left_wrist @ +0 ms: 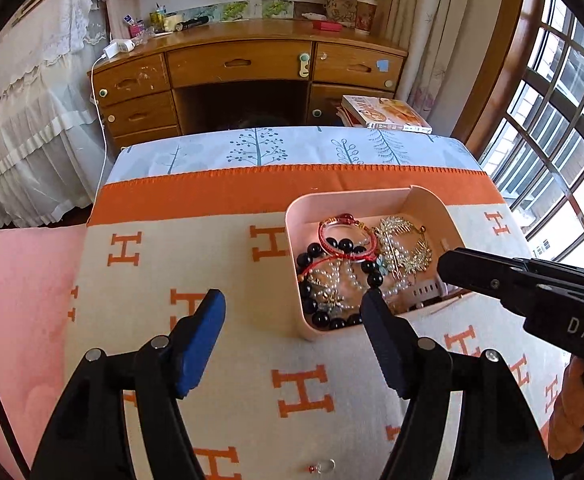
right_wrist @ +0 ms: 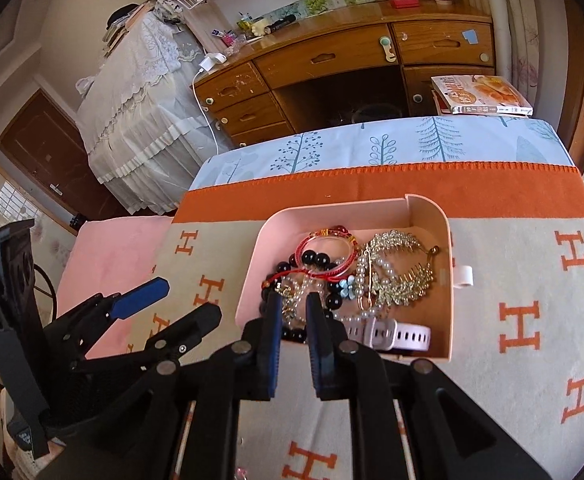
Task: Organize jewelry
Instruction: 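Carry the gold pendant and pearl pin into the pink box and release both, then grasp the pink-stone ring with the right tool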
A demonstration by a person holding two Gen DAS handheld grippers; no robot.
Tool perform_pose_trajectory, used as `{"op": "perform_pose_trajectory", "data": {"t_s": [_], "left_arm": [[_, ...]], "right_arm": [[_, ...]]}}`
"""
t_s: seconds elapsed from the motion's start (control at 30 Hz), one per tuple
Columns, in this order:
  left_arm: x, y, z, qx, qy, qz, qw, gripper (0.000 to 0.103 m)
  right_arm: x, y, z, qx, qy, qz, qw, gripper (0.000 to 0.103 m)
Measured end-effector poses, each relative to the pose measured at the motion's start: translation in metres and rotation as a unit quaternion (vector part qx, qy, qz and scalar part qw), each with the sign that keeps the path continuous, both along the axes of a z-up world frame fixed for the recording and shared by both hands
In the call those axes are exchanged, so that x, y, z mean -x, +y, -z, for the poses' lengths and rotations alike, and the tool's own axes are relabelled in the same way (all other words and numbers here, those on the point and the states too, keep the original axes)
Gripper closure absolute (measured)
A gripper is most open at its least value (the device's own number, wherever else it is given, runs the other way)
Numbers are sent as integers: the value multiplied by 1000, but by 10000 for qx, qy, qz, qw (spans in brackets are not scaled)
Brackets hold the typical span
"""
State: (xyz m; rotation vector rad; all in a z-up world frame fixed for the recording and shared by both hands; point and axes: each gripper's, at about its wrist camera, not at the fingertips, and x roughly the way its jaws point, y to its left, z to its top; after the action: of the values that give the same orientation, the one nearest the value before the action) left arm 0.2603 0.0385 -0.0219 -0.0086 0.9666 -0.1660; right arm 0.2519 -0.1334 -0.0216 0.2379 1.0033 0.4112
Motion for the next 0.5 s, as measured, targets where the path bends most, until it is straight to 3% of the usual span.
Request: {"op": "perform_pose_trajectory", "data": {"t_s": [0.27, 0.5], "left_arm": [[62, 17, -5, 146, -68, -15, 9999, 29], [119, 29, 6, -4, -123, 107, 9999, 25]], "right_arm": [[70, -7, -9, 144, -245, -160, 9995, 91], [124, 1, -2, 265, -360, -402, 9982, 91]]}}
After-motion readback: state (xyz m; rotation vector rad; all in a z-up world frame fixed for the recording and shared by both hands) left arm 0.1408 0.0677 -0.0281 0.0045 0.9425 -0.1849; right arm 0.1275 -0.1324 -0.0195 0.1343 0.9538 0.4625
